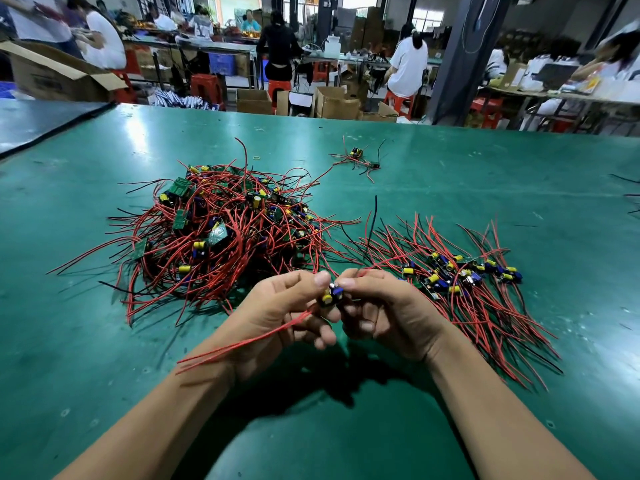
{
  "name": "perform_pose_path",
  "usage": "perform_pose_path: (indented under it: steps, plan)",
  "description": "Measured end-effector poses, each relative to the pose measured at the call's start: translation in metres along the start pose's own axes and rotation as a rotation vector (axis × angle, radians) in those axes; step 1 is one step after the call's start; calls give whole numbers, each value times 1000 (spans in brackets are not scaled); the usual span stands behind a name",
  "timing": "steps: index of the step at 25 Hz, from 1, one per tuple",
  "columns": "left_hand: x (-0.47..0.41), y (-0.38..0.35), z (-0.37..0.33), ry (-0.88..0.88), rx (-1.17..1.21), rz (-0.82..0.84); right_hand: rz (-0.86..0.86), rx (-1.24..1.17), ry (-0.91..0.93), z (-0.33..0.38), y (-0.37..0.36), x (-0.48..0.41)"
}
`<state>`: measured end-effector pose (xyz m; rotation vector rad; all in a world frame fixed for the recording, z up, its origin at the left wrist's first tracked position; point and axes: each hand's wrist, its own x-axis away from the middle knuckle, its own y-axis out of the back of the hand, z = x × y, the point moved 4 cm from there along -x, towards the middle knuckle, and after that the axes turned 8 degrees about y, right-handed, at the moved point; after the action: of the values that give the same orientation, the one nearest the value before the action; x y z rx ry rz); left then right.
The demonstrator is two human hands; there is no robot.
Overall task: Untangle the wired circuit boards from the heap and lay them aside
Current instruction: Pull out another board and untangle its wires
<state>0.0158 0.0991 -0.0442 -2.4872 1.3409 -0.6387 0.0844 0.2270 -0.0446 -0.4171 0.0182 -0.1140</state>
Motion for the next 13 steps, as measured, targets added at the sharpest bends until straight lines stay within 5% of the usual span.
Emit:
perform_pose_path:
  steps: [6, 13]
  plan:
    - [-1, 6, 5, -143, -108, -167, -79, 180, 13, -12, 10, -12]
    - [-4, 5, 12, -128, -229, -173, -161, 250, 29, -15, 13, -11]
